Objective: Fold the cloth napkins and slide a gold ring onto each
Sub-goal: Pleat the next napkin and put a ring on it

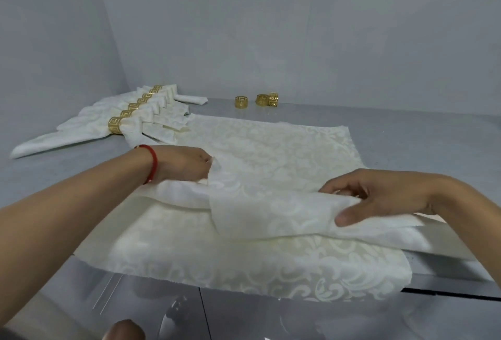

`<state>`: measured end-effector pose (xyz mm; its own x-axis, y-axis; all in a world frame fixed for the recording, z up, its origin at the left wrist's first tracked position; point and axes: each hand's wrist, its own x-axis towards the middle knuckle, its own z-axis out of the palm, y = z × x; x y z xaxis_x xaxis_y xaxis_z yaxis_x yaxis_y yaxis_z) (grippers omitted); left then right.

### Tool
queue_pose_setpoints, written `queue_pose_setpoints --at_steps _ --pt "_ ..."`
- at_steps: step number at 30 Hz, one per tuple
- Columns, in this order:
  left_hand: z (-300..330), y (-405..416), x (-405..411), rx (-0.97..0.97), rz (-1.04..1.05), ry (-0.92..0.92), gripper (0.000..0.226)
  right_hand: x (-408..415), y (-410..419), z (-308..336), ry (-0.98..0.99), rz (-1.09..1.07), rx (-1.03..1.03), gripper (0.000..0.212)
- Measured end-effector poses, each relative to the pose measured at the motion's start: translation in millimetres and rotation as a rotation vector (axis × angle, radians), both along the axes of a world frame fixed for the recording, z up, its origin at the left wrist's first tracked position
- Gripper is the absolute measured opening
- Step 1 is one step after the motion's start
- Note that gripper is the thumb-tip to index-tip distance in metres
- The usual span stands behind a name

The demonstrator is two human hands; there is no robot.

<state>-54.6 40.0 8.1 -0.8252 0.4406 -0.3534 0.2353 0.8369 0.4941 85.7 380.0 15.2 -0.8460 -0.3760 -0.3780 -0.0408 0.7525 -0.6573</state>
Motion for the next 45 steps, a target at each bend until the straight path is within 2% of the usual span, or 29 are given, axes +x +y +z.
queue_pose_setpoints --at_steps 1,2,5,6,8,11,12,14,17,19,20,22,25,26,28,29,31,33,38,45 --pt "3 -2 -4 -0.024 -0.003 -0.003 0.030 -3 0 0 0.029 -0.004 -0.017 0.023" --pt "4 -2 -9 -0.032 -0.002 0.024 0.028 -6 -1 1 0.055 -0.025 -0.027 0.025" --pt "5 11 -25 0.104 0.069 0.104 0.021 -17 -1 0 0.108 -0.164 -0.041 0.053" --pt "4 17 -32 0.153 0.096 0.117 0.020 -21 -1 -1 0.137 -0.235 -0.046 0.056" --pt "2 30 -49 0.204 0.130 0.164 0.019 -30 0 -4 0.166 -0.363 -0.051 0.057" --pt "-2 53 -75 0.172 0.144 0.195 0.024 -52 7 -13 0.191 -0.485 0.072 0.056" --pt "-5 59 -81 0.137 0.152 0.216 0.026 -58 6 -15 0.253 -0.512 0.154 0.051" --pt "-11 72 -92 0.054 0.181 0.287 0.037 -72 8 -17 0.371 -0.539 0.275 0.017" --pt "-18 80 -99 -0.049 0.201 0.391 0.074 -80 5 -17 0.386 -0.352 0.254 0.062" --pt "-21 81 -103 -0.089 0.168 0.418 0.074 -84 2 -22 0.372 -0.254 0.244 0.079" --pt "-23 81 -106 -0.089 0.146 0.441 0.061 -92 2 -27 0.416 -0.254 0.255 0.079" --pt "-26 82 -112 -0.035 0.121 0.482 0.032 -108 2 -36 0.497 -0.299 0.325 0.062" --pt "-31 86 -116 0.098 0.151 0.450 0.028 -132 4 -43 0.638 -0.319 0.429 0.019" --pt "-32 87 -117 0.123 0.159 0.430 0.028 -138 5 -43 0.676 -0.350 0.391 0.016" --pt "-34 89 -119 0.120 0.156 0.420 0.023 -152 8 -42 0.677 -0.486 0.256 0.045" --pt "-35 90 -122 0.108 0.150 0.433 0.019 -158 8 -41 0.653 -0.570 0.195 0.050" --pt "-37 91 -128 0.081 0.149 0.466 0.015 -174 7 -40 0.580 -0.674 0.183 0.047" --pt "-39 93 -134 0.076 0.152 0.489 0.014 -187 6 -43 0.518 -0.722 0.260 0.040" --pt "-42 96 -145 0.057 0.166 0.507 0.010 -202 0 -58 0.610 -0.768 0.482 0.019" --pt "-43 96 -153 0.059 0.156 0.513 0.009 -218 7 -63 0.628 -0.786 0.494 0.013"
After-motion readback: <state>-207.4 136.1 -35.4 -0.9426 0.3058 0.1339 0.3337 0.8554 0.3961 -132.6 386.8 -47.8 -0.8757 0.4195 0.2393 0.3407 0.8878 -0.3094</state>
